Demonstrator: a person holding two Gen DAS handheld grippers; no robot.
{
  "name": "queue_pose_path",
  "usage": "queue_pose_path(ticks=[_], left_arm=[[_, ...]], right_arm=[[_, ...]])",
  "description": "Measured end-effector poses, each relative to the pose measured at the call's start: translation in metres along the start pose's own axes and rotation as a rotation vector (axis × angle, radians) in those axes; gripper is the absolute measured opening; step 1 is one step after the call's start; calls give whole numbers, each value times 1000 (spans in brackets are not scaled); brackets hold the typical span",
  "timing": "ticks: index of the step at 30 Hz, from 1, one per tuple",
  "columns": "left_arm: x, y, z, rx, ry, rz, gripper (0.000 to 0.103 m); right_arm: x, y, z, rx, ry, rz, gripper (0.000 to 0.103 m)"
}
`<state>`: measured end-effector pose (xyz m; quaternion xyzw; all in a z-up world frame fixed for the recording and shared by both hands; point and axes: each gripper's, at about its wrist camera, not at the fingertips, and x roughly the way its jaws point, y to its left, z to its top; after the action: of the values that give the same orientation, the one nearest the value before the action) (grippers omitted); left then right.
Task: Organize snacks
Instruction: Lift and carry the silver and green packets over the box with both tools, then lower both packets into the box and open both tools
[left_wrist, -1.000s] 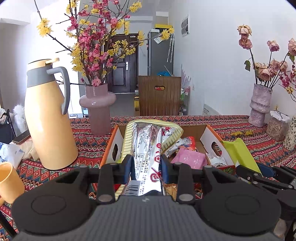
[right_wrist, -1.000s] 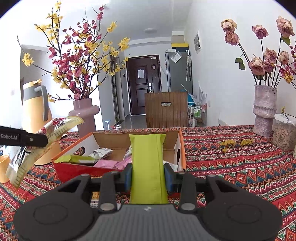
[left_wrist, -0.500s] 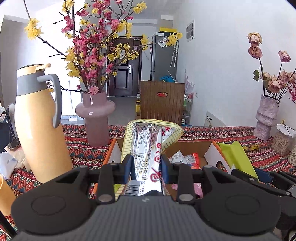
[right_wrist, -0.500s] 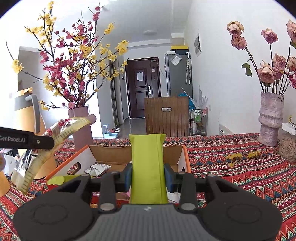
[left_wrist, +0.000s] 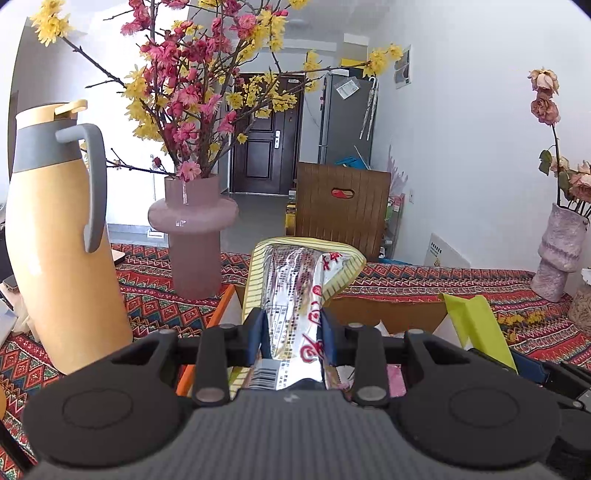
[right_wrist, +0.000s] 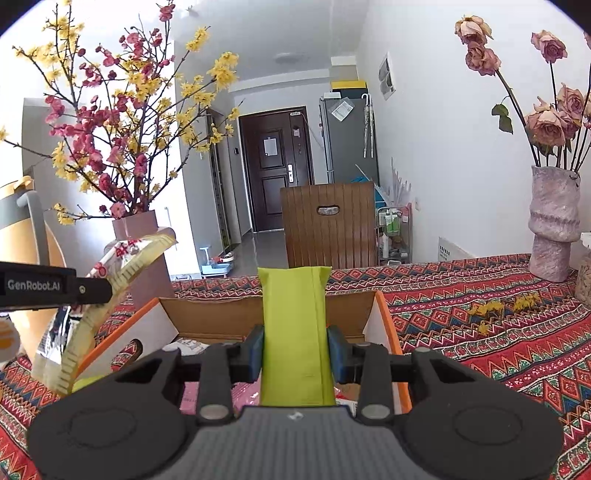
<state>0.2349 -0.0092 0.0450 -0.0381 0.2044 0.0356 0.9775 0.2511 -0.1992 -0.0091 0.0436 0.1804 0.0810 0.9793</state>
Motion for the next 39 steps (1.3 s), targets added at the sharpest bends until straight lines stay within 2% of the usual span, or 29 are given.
queue_pose_path(ticks=[5,13,17,18,19,20,21,22,23,24,26,34,37,39], left_arm=[[23,1,-11,0,30,7,33],[34,4,-19,3,51,2,34],[36,2,-24,10,55,-7,42],[36,2,-24,8,53,-8,53],[34,2,-25,2,46,-3,69],[32,3,-24,-5,35,6,77],[30,5,-24,-12,22,13,86],[27,7,-23,-21,14,15,91],[26,9,-23,-31,12,14,95],[24,11,-22,-44,11,17,103],[20,14,-21,-60,7,29,103],[12,18,-16,-80,22,47,103],[2,17,-9,-81,42,71,103],[-12,18,-3,-88,26,64,103]], right_arm=[[19,-3,-8,6,15,-30,34],[31,-5,-15,8,40,-43,34],[34,-8,-16,26,51,-39,38],[34,-10,-16,35,53,-43,38],[33,-12,-16,44,54,-48,45],[33,-14,-15,54,54,-51,62],[32,-16,-15,63,51,-56,71],[29,-17,-15,71,43,-65,86],[27,-18,-15,76,36,-72,95],[25,-20,-15,84,30,-77,98],[22,-22,-14,101,27,-74,102],[11,-18,-15,85,33,-60,102],[4,-16,-10,83,40,-71,102],[-8,-12,-4,73,22,-64,102]])
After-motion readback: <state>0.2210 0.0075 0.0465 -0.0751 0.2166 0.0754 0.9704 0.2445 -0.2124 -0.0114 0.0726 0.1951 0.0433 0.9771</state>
